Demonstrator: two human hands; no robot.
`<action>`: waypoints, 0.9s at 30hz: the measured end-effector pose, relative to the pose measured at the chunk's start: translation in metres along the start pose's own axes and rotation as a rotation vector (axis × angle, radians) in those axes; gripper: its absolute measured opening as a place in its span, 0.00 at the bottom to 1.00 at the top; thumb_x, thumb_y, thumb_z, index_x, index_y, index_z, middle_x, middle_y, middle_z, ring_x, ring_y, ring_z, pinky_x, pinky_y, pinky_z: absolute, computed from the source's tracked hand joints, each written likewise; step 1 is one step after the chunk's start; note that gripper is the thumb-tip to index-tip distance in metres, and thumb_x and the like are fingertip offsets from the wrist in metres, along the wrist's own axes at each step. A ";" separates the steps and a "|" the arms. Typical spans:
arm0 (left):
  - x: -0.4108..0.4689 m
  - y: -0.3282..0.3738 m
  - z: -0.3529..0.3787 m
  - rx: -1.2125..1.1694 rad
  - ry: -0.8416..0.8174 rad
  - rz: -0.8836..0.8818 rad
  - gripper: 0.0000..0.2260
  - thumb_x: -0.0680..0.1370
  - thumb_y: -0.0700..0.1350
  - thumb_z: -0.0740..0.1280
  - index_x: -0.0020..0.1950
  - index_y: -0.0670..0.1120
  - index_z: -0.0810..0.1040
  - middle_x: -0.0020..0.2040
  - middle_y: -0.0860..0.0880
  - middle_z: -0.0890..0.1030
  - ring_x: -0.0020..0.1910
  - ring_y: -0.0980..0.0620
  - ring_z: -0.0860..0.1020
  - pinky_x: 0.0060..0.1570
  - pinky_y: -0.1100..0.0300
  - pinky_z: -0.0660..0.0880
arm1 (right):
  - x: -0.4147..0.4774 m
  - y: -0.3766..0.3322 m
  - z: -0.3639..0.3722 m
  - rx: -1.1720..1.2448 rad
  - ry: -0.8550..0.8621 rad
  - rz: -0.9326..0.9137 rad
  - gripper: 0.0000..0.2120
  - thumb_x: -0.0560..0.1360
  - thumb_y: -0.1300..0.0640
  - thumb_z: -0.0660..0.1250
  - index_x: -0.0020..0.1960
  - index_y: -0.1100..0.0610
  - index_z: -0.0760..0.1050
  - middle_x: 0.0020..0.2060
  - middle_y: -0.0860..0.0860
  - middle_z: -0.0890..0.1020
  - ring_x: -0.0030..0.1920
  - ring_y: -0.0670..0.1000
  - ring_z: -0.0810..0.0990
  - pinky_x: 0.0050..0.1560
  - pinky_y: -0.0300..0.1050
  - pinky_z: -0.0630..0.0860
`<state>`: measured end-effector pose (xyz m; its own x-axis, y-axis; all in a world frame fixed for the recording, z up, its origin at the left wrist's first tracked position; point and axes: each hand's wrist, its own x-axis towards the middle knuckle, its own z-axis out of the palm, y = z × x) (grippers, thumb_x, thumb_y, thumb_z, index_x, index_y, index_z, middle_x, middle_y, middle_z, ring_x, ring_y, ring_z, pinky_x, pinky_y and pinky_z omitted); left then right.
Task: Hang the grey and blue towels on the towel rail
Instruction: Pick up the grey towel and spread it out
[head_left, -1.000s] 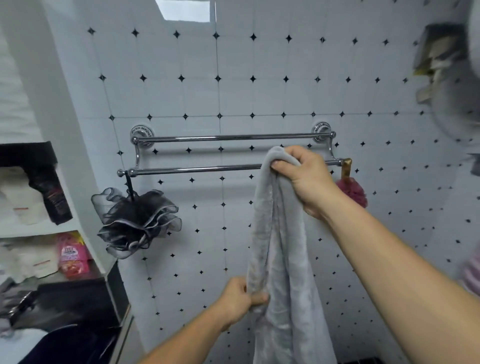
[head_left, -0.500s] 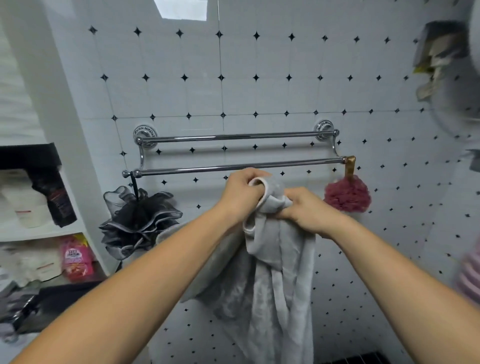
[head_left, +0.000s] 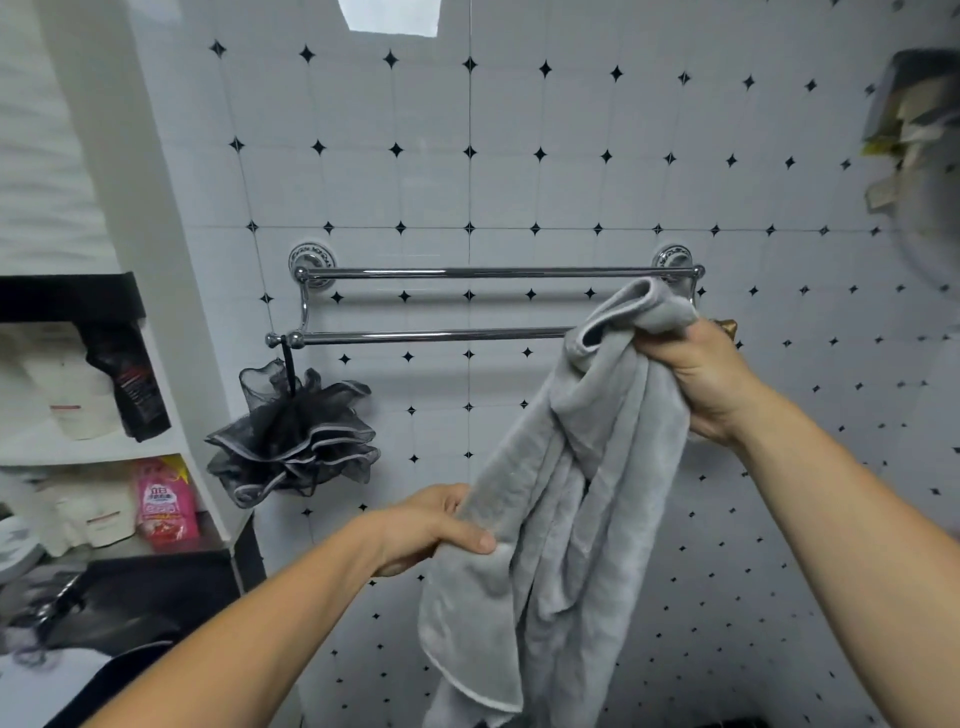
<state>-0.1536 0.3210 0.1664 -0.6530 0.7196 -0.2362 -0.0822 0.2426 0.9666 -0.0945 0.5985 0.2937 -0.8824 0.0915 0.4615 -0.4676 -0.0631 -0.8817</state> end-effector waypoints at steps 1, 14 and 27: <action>-0.001 -0.004 -0.003 -0.031 -0.038 -0.018 0.21 0.68 0.34 0.74 0.61 0.38 0.77 0.57 0.37 0.82 0.56 0.39 0.81 0.61 0.43 0.76 | 0.001 0.002 -0.004 0.003 0.023 0.001 0.10 0.70 0.63 0.69 0.52 0.61 0.80 0.46 0.54 0.86 0.50 0.52 0.84 0.52 0.42 0.80; -0.014 -0.019 -0.053 -0.495 0.128 0.163 0.21 0.73 0.35 0.70 0.65 0.34 0.75 0.60 0.34 0.80 0.56 0.38 0.81 0.52 0.48 0.80 | 0.000 0.043 -0.068 0.064 0.401 0.176 0.08 0.73 0.65 0.69 0.52 0.59 0.81 0.46 0.56 0.87 0.49 0.56 0.85 0.47 0.47 0.81; 0.036 0.045 0.031 -0.341 0.505 0.264 0.11 0.80 0.46 0.66 0.43 0.41 0.81 0.34 0.46 0.82 0.29 0.53 0.80 0.28 0.62 0.76 | -0.018 0.097 0.016 -0.391 0.491 0.275 0.04 0.70 0.61 0.71 0.43 0.59 0.77 0.39 0.58 0.81 0.40 0.54 0.78 0.46 0.55 0.78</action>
<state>-0.1577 0.3774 0.1980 -0.9497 0.3129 0.0083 -0.0505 -0.1795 0.9825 -0.1245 0.5745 0.2011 -0.7974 0.5698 0.1989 -0.0956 0.2063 -0.9738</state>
